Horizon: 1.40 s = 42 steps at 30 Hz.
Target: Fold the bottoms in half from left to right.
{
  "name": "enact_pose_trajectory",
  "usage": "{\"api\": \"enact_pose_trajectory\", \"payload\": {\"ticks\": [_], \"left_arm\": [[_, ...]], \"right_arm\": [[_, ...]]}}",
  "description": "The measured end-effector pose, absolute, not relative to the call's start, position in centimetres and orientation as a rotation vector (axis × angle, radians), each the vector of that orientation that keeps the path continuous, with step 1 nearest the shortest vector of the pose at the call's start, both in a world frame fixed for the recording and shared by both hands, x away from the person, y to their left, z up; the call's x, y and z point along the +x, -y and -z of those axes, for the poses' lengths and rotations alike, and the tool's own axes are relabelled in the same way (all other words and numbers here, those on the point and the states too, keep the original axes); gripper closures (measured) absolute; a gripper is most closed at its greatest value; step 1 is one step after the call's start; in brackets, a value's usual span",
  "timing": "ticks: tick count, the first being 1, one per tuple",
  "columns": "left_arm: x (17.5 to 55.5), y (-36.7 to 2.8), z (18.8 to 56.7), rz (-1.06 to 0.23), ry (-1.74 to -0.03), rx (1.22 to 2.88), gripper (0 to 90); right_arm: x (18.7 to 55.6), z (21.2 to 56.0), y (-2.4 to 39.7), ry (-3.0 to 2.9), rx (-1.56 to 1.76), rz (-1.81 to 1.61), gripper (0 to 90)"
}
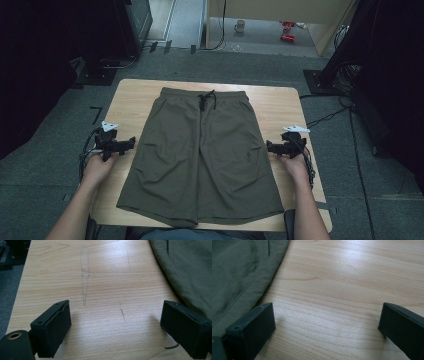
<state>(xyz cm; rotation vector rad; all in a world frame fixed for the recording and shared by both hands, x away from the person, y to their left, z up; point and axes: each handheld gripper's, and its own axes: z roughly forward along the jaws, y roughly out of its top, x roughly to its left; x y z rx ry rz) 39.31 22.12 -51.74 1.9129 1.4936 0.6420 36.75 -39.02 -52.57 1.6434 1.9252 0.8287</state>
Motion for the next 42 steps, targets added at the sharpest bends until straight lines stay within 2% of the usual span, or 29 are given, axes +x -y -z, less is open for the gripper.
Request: {"api": "enact_pose_trajectory", "payload": {"ticks": [29,32,34,42], "left_arm": [[39.29,-22.39,51.67,-0.630,-1.462,1.931,11.5],[39.27,-22.37,51.58,-0.628,-1.468,1.934,14.0],[39.20,-22.33,51.45,-0.613,-1.453,1.958,14.2],[38.87,-22.41,50.91,-0.496,-1.370,2.022,14.7]], "right_arm": [[36.70,52.57,38.96,-1.915,1.651,-0.826,0.0],[36.64,52.45,39.05,-1.931,1.648,-0.826,2.0],[36.54,52.17,39.11,-1.951,1.633,-0.834,10.7],[36.61,51.63,39.40,-1.963,1.673,-0.874,19.3]]}}
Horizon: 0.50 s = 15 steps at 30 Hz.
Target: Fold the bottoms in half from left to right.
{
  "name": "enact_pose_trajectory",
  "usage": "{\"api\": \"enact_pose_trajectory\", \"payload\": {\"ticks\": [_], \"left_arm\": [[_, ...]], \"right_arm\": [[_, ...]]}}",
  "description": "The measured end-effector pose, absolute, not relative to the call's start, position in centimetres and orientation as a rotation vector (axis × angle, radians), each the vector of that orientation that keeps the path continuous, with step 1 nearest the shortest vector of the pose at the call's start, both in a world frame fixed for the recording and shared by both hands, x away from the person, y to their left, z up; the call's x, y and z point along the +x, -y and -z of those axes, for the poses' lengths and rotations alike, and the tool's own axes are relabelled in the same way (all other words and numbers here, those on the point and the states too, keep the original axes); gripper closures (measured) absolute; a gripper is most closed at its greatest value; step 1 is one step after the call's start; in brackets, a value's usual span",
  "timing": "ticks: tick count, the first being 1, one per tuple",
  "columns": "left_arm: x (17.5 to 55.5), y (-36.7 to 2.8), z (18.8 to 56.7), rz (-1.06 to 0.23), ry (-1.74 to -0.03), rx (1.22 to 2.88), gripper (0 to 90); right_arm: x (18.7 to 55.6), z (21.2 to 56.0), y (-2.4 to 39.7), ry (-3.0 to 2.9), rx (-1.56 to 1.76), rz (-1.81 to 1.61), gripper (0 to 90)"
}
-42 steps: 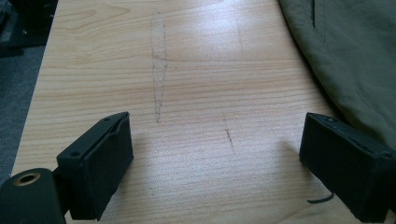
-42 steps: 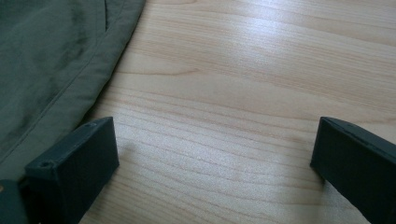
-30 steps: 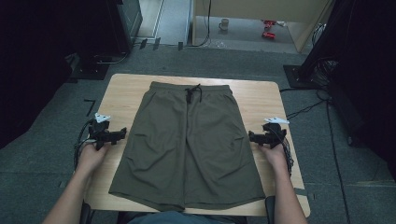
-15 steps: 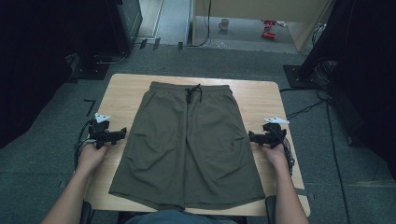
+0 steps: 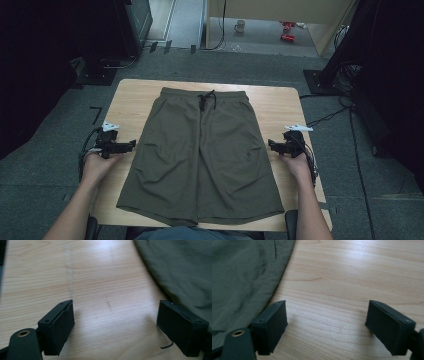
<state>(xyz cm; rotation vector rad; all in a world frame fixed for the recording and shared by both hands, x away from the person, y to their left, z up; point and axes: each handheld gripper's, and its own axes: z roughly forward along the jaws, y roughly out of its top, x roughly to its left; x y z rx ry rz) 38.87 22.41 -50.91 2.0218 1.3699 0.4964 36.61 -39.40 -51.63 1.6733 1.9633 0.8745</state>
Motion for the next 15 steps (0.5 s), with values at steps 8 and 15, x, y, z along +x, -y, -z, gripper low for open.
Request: {"api": "enact_pose_trajectory", "payload": {"ticks": [8,15], "left_arm": [[38.3,-22.8,50.0,-0.460,-1.316,2.028,15.0],[36.6,-22.8,49.0,-0.410,-1.236,2.033,16.1]], "right_arm": [[36.7,50.9,38.8,-1.984,1.675,-0.891,22.5],[36.9,49.7,37.7,-1.998,1.658,-0.934,24.4]]}}
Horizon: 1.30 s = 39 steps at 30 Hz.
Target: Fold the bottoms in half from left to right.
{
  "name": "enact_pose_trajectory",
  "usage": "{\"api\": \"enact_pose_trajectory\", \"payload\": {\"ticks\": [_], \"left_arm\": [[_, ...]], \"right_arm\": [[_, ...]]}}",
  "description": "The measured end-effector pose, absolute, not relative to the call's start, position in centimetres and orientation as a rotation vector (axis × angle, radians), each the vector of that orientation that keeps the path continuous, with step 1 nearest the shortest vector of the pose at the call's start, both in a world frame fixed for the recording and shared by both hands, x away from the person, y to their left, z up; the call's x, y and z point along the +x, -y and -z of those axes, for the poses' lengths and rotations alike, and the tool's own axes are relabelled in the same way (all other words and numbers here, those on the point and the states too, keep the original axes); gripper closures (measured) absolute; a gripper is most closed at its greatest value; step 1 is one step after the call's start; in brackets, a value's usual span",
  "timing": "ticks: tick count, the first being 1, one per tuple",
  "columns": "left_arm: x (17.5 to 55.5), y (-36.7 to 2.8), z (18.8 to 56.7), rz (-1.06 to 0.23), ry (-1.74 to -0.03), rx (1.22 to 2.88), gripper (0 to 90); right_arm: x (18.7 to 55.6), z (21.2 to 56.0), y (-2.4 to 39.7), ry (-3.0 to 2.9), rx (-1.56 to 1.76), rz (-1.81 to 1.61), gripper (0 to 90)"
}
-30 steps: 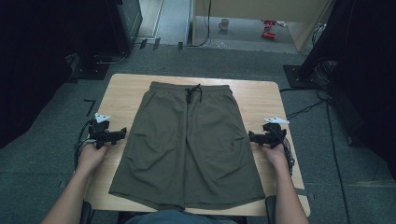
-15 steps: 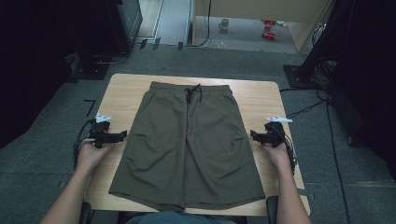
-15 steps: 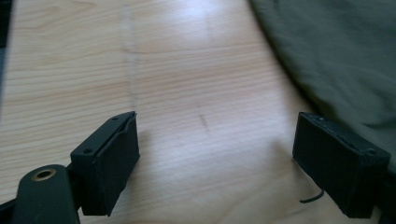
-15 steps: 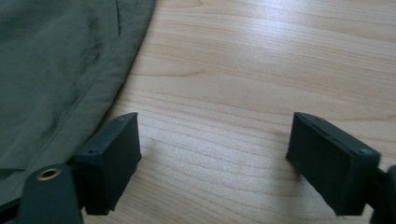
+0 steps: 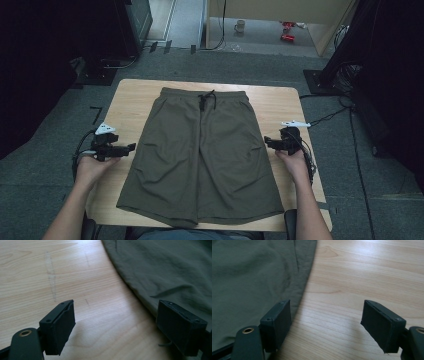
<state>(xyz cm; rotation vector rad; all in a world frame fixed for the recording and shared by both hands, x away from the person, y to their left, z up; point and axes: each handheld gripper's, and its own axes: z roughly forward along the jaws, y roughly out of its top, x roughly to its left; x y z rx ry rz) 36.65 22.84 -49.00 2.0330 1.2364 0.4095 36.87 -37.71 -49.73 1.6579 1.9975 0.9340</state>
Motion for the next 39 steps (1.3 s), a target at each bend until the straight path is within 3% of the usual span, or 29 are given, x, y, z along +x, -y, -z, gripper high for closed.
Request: {"api": "enact_pose_trajectory", "payload": {"ticks": [4,23,39], "left_arm": [[35.8,-22.6,48.8,-0.409,-1.203,2.055,21.9],[31.4,-21.3,47.5,-0.427,-1.054,2.081,24.1],[28.2,-21.9,48.7,-0.373,-0.998,2.119,25.9]], "right_arm": [[37.0,49.4,37.1,-2.009,1.651,-0.961,26.1],[37.3,48.0,34.3,-2.051,1.554,-0.986,27.8],[38.3,46.2,31.3,-2.096,1.447,-1.039,32.2]]}}
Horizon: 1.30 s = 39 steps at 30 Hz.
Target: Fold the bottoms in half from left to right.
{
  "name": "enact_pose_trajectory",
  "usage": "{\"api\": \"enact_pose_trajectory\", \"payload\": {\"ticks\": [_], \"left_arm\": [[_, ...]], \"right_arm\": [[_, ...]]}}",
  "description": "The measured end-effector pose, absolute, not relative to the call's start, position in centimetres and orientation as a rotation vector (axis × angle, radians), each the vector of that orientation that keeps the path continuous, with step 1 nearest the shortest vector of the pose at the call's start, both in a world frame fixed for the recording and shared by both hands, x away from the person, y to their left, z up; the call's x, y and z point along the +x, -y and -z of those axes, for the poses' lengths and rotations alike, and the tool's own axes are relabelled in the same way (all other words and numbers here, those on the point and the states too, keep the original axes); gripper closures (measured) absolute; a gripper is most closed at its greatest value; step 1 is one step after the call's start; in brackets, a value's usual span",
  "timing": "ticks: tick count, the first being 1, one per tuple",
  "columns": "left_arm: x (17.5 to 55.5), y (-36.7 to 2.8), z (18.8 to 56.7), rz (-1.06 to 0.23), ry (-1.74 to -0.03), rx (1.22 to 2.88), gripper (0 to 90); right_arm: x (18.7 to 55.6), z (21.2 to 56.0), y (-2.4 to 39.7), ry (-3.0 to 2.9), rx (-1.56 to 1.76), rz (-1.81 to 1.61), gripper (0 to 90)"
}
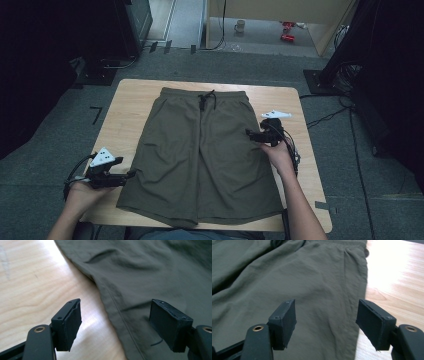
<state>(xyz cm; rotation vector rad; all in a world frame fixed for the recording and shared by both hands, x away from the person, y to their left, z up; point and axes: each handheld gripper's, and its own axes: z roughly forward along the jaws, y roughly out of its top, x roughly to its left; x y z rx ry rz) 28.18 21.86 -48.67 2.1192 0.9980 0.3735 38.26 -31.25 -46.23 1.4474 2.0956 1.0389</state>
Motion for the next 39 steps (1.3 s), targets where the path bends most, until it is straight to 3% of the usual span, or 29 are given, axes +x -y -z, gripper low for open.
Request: {"api": "enact_pose_trajectory", "payload": {"ticks": [2,4,16,39], "left_arm": [[27.8,-21.8,48.9,-0.373,-0.981,2.133,26.0],[27.6,-21.8,49.0,-0.367,-0.968,2.142,31.7],[26.7,-21.7,50.2,-0.357,-0.902,2.208,32.4],[26.6,-21.4,51.3,-0.354,-0.859,2.207,28.0]], "right_arm": [[38.4,46.2,31.0,-2.100,1.442,-1.036,32.4],[38.6,46.0,30.5,-2.103,1.428,-1.043,33.0],[40.4,45.5,25.5,-2.153,1.357,-1.092,34.7],[44.7,46.7,16.1,-2.229,1.306,-1.134,36.3]]}}
